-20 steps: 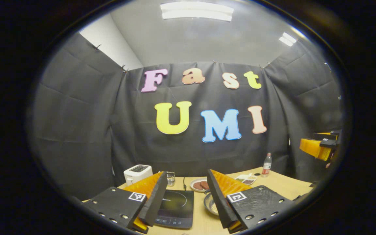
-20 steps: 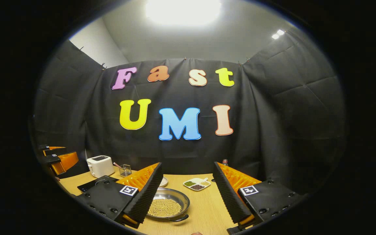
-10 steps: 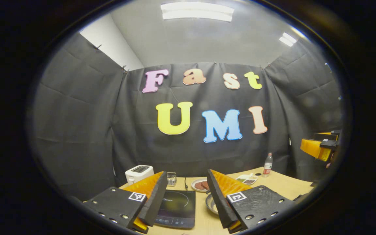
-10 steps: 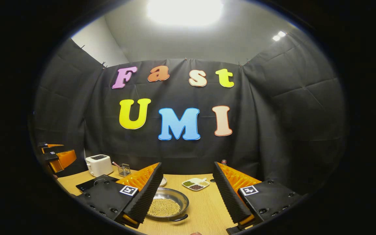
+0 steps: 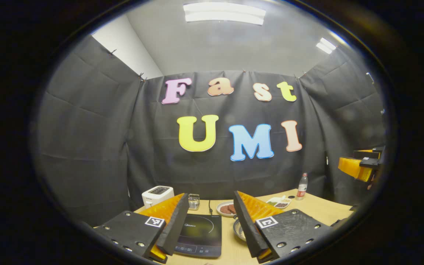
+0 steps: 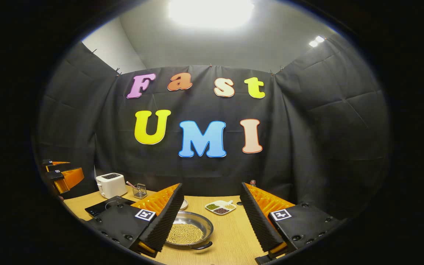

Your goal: First push the handle of the pot to place it horizontally, then grasp the pot with both hands and set it on the induction cooktop.

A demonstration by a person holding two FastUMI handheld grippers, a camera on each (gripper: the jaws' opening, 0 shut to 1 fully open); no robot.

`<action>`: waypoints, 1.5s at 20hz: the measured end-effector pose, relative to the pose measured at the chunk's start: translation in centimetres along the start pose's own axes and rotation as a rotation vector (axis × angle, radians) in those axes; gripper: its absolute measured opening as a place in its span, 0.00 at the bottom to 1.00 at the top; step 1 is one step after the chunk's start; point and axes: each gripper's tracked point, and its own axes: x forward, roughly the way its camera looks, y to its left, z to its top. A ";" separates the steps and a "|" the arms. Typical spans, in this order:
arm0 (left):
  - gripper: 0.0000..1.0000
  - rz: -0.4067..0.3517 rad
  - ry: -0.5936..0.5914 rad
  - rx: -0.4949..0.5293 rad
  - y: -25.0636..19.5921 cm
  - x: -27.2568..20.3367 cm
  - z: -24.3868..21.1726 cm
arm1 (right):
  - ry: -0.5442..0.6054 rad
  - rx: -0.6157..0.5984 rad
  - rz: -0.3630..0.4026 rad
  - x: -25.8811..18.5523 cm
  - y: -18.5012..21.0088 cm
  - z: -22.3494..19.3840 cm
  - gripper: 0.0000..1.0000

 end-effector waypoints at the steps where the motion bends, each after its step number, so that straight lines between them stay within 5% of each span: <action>1: 0.76 0.000 0.000 -0.001 0.2 0.0 0.0 | 0.001 -0.001 0.002 0.1 0.2 0.0 0.97; 9: 0.77 -0.003 -0.001 0.002 1.6 0.0 -0.1 | 0.041 0.001 0.013 -0.2 1.6 -0.9 0.88; 16: 0.74 -0.013 -0.010 0.003 3.1 -0.1 0.0 | 0.058 0.000 0.015 -0.4 3.0 -1.2 0.35; 24: 0.72 -0.030 -0.030 0.002 5.8 0.1 0.2 | 0.068 -0.034 0.014 -0.5 5.8 -1.5 0.02; 30: 0.75 -0.042 -0.025 -0.027 8.0 0.7 -0.6 | 0.163 -0.037 0.078 -1.4 9.2 -4.9 0.00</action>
